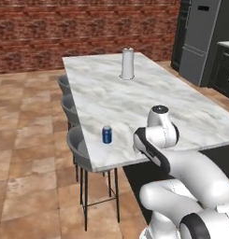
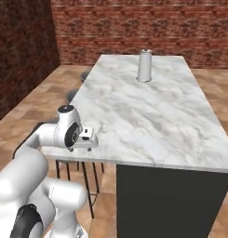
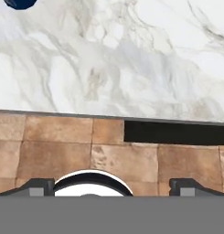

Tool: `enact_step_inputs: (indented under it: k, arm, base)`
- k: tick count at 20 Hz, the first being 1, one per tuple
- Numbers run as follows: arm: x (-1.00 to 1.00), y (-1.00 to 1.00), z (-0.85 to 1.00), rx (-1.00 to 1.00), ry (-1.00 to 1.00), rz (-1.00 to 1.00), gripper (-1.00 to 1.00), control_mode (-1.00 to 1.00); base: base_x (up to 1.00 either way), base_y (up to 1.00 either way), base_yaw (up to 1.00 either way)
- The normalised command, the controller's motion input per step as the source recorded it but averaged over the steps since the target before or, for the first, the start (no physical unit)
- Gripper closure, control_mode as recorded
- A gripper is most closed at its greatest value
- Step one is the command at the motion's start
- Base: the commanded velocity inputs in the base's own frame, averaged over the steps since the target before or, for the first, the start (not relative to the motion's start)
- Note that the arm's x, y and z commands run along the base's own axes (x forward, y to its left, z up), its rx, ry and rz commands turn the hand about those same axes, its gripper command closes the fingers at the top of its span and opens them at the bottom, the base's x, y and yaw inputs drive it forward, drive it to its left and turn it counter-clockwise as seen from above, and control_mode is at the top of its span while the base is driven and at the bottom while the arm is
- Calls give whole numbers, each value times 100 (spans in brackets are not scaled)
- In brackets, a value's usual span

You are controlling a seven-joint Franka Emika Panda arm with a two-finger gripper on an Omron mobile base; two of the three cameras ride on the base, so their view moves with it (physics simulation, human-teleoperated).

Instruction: Four empty soda cans are scattered around the kitchen. Gather all the cans and cluster them next to the stove for recycling.

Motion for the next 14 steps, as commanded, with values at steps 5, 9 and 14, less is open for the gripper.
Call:
enact_step_inputs:
  k: [5, 9, 14]
  arm:
    - [0, 0, 0, 0, 0, 0, -100, 100]
    - [0, 0, 0, 0, 0, 0, -100, 100]
    - [0, 0, 0, 0, 0, 0, -100, 100]
  base:
    - [55, 3, -5]
    - [30, 30, -1]
    - [15, 60, 0]
